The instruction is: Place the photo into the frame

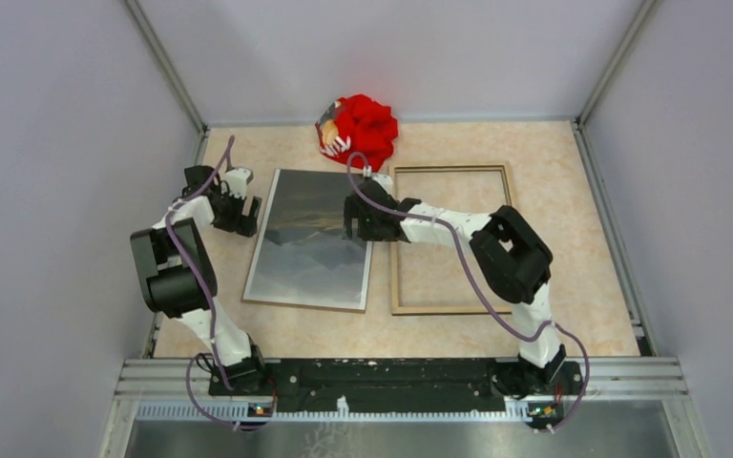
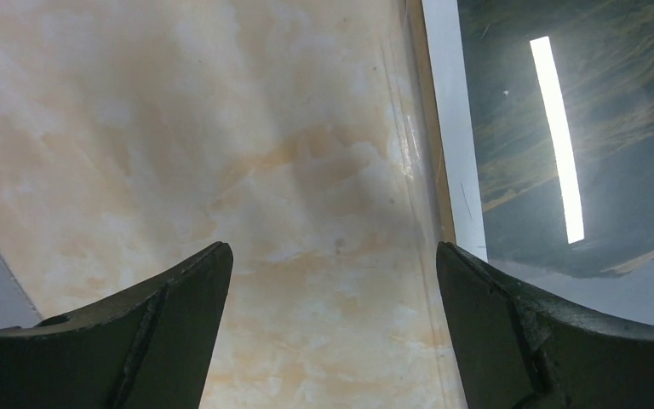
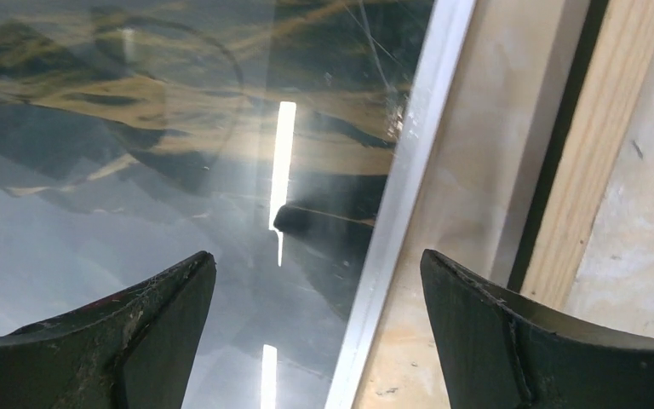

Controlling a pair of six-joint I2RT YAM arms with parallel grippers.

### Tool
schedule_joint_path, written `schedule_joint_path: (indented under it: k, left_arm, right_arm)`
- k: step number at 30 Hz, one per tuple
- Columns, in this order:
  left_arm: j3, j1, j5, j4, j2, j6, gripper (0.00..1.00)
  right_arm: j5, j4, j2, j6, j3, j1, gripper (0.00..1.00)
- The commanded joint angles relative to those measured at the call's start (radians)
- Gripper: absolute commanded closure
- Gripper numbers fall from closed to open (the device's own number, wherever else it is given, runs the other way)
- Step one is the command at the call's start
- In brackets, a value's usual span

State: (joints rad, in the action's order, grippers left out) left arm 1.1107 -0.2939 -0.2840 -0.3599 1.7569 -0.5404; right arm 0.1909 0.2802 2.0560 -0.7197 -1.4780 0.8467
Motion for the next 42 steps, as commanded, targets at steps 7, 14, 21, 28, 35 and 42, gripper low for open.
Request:
schedule_joint_path:
  k: [7, 14, 21, 28, 35, 42]
  left_arm:
    - [-0.038, -0.002, 0.002, 0.071, -0.009, 0.029, 0.05]
    - [-0.035, -0.006, 0.073, 0.11, -0.009, 0.08, 0.06]
    - [0.067, -0.027, 0.091, 0.08, -0.004, 0.065, 0.05]
    - [0.033, -0.027, 0.129, 0.12, 0.02, 0.071, 0.05]
    - [-0.041, -0.025, 0.107, 0.152, 0.018, 0.089, 0.06]
    - [-0.069, -0.022, 0.113, 0.17, 0.03, 0.085, 0.06]
  right_arm:
    - [-0.006, -0.097, -0.018, -0.103, 0.083, -0.002, 0.1]
    - [-0.095, -0.124, 0.039, -0.134, 0.036, -0.001, 0.1]
    - [-0.114, -0.16, 0.043, -0.147, 0.034, -0.003, 0.1]
    - [-0.161, -0.181, 0.088, -0.162, 0.011, -0.021, 0.1]
    - [-0.232, -0.244, 0.098, -0.195, 0.049, -0.039, 0.1]
    - [-0.248, -0.274, 0.08, -0.222, 0.086, -0.045, 0.1]
